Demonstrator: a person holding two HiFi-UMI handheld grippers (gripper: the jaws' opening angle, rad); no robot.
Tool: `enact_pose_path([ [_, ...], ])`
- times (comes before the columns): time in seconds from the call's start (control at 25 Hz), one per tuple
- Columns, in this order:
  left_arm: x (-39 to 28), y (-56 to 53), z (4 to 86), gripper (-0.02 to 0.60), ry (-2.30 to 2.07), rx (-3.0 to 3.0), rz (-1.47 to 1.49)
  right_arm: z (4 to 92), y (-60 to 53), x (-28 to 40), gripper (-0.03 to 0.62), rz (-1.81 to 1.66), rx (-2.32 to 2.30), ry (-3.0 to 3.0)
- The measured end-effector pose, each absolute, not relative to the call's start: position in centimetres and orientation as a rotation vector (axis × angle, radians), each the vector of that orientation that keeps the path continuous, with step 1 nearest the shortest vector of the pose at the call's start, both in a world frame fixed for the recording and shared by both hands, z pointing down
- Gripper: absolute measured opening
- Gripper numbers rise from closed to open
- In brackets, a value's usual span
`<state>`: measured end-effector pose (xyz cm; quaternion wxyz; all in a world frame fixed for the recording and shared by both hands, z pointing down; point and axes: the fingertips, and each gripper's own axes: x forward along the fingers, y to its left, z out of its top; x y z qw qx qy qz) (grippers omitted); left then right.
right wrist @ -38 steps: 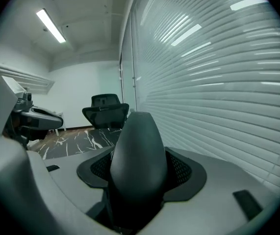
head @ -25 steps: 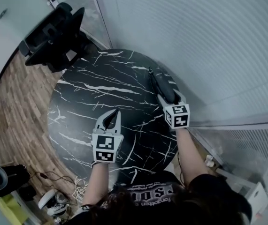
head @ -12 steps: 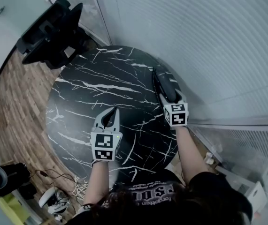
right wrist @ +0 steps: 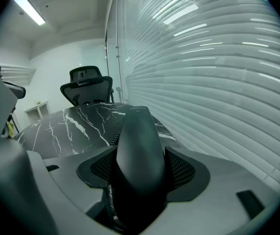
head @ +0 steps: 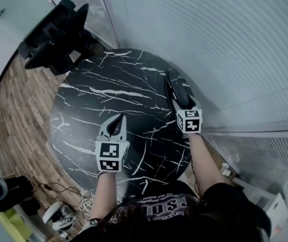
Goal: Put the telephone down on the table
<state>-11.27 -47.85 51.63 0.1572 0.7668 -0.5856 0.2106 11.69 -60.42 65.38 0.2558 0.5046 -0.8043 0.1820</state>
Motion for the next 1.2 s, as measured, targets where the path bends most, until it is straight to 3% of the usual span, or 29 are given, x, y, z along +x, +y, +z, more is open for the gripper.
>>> enact_pose_path([
  [0.84,-8.8,-45.0,48.1,0.003,-1.652,2.318,0.532,55.0,-53.6,11.7,0.283,0.452,1.414,-2.393],
  [1.2,-8.7,-41.3,45.7,0.003,-1.65,2.384,0.477,47.9,-47.2,11.6,0.101,0.31,1.509,-2.46],
])
